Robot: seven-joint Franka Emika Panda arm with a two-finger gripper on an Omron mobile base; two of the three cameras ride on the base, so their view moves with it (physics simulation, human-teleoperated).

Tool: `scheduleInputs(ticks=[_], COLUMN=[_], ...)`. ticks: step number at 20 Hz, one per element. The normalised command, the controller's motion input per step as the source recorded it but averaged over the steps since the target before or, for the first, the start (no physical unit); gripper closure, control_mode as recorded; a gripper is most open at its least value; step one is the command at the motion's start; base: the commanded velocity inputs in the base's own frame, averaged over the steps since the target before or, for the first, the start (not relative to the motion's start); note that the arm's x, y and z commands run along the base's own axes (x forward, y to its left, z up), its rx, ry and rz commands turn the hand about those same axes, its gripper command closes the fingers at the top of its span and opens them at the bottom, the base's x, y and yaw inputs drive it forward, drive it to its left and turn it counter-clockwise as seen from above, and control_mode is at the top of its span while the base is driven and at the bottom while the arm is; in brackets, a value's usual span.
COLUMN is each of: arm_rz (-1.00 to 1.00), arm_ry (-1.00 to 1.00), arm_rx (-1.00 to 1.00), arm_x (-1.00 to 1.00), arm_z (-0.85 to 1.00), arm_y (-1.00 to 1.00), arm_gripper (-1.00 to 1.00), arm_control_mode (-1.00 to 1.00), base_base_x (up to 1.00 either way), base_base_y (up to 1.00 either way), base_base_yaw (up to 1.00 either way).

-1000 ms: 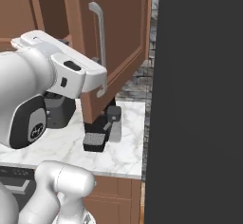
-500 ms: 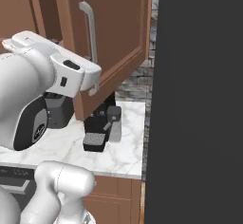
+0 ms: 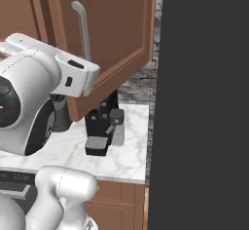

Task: Close all open cabinet doors.

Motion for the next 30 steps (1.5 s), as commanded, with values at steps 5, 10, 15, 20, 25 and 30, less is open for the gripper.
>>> scheduleInputs(ticks=[5, 10, 15, 20, 25, 30], arm_rz=[0.14, 0.16, 0.11, 0.02, 0.00, 0.00], arm_ry=[0.00, 0.00, 0.00, 0.00, 0.00, 0.00], arm_rx=[0.00, 0.00, 0.00, 0.00, 0.00, 0.00], arm_x=[0.07, 0.08, 0.20, 0.41, 0.60, 0.66], arm_z=[-0.01, -0.04, -0.04, -0.05, -0.11, -0.13], arm_y=[0.21, 0.18, 0.03, 0.01, 0.05, 0.08], arm_gripper=[-1.00, -1.00, -1.00, -1.00, -1.00, -1.00], arm_control_mode=[-1.00, -1.00, -1.00, -1.00, -1.00, -1.00], base_base_x=[0.00, 0.00, 0.00, 0.00, 0.00, 0.00], base_base_y=[0.00, 0.00, 0.00, 0.00, 0.00, 0.00], base_base_yaw=[0.00, 0.00, 0.00, 0.00, 0.00, 0.00])
